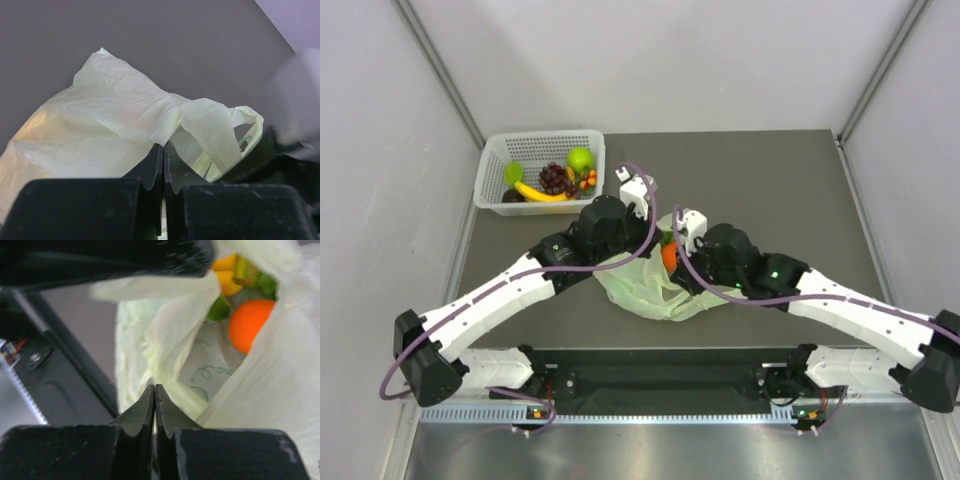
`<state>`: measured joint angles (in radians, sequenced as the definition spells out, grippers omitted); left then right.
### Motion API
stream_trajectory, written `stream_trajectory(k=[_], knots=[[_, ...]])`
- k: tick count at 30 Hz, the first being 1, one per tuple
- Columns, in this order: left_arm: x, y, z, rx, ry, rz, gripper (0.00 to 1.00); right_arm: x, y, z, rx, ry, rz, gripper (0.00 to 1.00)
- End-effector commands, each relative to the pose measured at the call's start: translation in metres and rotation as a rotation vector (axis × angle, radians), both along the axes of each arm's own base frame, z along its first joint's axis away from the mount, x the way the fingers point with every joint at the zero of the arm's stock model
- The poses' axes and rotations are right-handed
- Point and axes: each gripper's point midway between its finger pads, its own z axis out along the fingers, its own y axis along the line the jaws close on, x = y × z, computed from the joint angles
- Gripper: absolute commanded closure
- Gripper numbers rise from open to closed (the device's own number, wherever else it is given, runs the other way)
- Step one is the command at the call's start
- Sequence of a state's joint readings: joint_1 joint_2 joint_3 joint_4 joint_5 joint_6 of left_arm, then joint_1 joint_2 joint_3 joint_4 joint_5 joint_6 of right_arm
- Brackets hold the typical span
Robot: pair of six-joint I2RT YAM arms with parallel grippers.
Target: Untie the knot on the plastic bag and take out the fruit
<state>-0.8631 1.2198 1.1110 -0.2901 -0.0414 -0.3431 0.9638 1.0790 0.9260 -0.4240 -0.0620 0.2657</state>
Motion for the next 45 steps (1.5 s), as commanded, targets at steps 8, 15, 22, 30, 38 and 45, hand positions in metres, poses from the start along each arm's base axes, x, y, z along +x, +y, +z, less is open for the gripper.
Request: stream_trajectory(k=[8, 15, 22, 30, 38, 45], knots=[[-0.001, 0.002, 0.01, -0.075, -0.041, 0.024, 1.0, 0.108, -0.016, -0.004, -0.074, -0.183, -0.545, 1.0], [-0.007, 0.006, -0.02, -0.076, 0.007, 0.033, 1.0, 0.139, -0.016, -0.037, -0.153, -0.16, -0.56, 0.69], [-0.011, 0.013, -0.049, -0.062, 0.035, 0.055, 1.0, 0.146, -0.006, -0.077, -0.187, -0.101, -0.497, 0.19], [-0.011, 0.021, -0.063, -0.052, 0.046, 0.087, 1.0, 0.15, 0.005, -0.109, -0.18, -0.056, -0.474, 0.13], [-0.015, 0.027, -0.066, -0.08, 0.042, 0.103, 1.0, 0.156, 0.002, -0.137, -0.223, -0.013, -0.526, 0.19], [-0.016, 0.028, -0.068, -0.079, 0.045, 0.109, 1.0, 0.147, -0.007, -0.121, -0.199, -0.009, -0.523, 0.69]])
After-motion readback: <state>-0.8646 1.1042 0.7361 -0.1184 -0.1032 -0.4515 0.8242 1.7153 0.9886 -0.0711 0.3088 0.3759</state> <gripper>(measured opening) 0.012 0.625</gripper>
